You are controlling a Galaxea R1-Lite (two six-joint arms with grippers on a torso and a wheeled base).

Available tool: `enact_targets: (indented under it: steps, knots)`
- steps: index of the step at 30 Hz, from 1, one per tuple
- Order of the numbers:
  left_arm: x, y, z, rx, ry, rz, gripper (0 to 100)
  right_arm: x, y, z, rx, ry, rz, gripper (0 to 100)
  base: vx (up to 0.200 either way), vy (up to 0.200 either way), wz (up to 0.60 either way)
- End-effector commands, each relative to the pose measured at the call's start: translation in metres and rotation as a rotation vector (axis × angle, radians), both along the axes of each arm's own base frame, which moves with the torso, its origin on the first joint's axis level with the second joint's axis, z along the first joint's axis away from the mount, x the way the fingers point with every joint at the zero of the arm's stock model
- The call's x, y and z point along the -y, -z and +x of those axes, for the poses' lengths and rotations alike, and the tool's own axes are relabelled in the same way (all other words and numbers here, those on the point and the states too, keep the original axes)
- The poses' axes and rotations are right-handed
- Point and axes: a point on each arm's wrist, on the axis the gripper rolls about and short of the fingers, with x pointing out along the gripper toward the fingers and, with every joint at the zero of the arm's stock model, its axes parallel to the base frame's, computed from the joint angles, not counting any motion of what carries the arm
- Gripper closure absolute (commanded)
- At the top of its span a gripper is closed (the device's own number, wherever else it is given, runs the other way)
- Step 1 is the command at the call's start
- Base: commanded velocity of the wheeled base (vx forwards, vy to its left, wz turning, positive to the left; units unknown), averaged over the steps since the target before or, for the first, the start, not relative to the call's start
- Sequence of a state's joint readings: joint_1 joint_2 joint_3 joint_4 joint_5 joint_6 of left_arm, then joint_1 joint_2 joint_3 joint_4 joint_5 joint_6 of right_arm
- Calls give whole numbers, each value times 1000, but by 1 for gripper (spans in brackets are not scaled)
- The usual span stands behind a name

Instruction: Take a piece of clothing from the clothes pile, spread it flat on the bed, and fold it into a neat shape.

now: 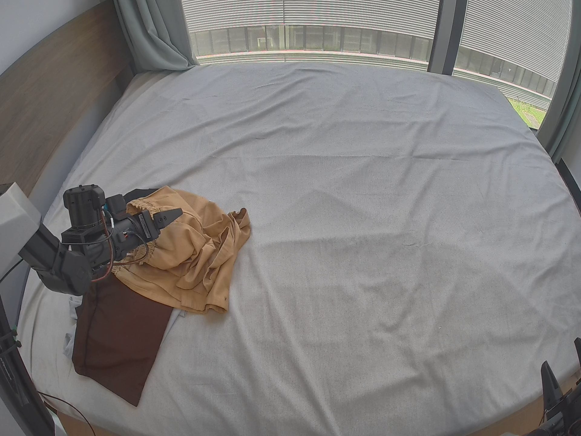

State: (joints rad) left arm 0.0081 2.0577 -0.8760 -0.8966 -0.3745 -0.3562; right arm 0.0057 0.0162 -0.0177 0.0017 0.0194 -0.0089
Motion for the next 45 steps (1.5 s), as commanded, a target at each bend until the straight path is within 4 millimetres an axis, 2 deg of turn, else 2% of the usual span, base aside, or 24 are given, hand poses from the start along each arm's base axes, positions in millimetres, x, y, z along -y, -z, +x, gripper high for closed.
enact_targets:
  steps: [1,11,12,22,28,36,42,45]
  knots:
    - [2,3,4,-3,4,-2,0,0,5,0,0,-1,0,0,0,0,0]
    - [2,5,11,-2,3,-29,0,0,5,0,0,-1,0,0,0,0,0]
    - [2,4,12,-1,3,-29,100,0,5,0,0,-1,0,0,0,0,0]
    - [1,13,18,-16,4,-30,100,0,5,0,0,-1,1,0,0,0,0]
    - [-1,15,14,-33,4,-53,100,0,5,0,0,-1,1,0,0,0,0]
    - [-3,-14,-16,-16,46,-147,100,0,5,0,0,-1,1,0,0,0,0]
    - [-11,-18,-30,-10,36,-149,100,0,5,0,0,-1,1,0,0,0,0]
    - [-10,-18,-43,-11,55,-154,100,0,5,0,0,-1,0,0,0,0,0]
